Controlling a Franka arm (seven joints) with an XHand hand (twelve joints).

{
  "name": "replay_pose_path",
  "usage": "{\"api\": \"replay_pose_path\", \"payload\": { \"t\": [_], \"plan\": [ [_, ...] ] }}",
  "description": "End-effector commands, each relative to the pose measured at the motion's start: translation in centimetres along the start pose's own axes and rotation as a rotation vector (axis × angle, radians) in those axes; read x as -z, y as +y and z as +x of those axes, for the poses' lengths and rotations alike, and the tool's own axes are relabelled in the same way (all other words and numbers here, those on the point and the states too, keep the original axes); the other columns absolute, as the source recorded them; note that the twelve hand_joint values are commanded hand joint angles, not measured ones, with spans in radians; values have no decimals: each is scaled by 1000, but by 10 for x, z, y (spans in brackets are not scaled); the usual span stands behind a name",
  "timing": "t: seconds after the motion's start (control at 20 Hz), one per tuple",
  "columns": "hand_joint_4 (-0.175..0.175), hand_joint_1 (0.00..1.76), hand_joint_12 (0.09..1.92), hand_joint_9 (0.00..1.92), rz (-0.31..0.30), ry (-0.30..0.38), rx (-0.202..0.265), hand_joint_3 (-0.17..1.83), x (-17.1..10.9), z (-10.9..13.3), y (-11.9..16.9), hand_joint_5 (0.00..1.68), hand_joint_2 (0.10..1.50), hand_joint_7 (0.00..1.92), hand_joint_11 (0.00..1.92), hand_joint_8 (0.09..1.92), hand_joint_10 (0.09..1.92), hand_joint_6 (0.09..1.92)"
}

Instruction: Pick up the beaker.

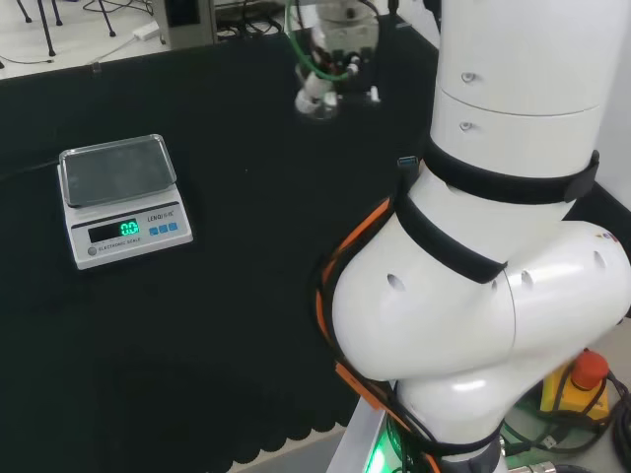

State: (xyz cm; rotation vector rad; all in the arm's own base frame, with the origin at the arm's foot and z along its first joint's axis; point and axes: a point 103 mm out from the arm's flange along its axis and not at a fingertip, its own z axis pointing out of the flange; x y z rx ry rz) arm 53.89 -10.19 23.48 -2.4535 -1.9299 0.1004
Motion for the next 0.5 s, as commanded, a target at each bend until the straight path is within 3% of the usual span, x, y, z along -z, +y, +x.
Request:
{"api": "replay_pose_path", "payload": {
  "t": [0.05, 0.3, 0.5],
  "plan": [
    [-57, 1264, 708, 1346, 5, 4, 170, 956, 24, 112, -16, 1002, 617, 1120, 1455, 1228, 924, 1159],
    [-63, 1265, 709, 1352, 18, 12, 263, 956, 25, 175, -17, 1001, 617, 1123, 1456, 1228, 921, 1157],
    [-67, 1266, 708, 1354, 32, 10, 318, 956, 23, 210, -13, 1000, 616, 1125, 1457, 1227, 920, 1157]
  ]
}}
